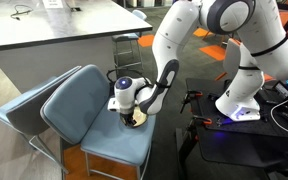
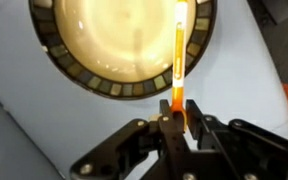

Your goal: Put the marker in the bowl

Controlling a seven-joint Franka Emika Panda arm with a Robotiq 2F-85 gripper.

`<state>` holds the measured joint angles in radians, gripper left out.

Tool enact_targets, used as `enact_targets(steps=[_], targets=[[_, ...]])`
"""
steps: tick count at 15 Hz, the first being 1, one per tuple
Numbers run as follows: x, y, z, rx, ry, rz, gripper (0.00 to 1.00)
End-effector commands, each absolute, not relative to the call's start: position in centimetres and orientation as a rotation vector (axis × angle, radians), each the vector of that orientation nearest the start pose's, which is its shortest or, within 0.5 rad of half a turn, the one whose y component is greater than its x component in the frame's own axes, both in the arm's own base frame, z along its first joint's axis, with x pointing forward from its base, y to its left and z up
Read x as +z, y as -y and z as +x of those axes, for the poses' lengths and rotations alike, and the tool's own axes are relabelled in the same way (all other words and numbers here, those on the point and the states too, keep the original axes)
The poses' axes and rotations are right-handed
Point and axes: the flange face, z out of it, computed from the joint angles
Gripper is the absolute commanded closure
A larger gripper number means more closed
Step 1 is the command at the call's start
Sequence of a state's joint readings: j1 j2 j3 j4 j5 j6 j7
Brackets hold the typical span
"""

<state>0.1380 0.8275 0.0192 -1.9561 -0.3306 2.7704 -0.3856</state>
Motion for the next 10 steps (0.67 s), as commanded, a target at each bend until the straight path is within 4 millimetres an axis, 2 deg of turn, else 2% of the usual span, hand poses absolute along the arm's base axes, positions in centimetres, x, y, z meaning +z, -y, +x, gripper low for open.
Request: enact_targets(steps=[1, 4, 5, 7, 10], targets=[[4.4, -7.8, 57.1, 0.017, 1.236, -3.018, 0.95], [3.6, -5.5, 57.2, 0.036, 1.141, -3.066, 0.95], [3.5, -5.2, 57.2, 0.04, 1.124, -3.074, 0.54], [3.3, -5.3, 57.2, 0.04, 1.107, -3.087, 0.46], [3.0, -6.9, 56.4, 0.049, 1.133, -3.048, 0.22]])
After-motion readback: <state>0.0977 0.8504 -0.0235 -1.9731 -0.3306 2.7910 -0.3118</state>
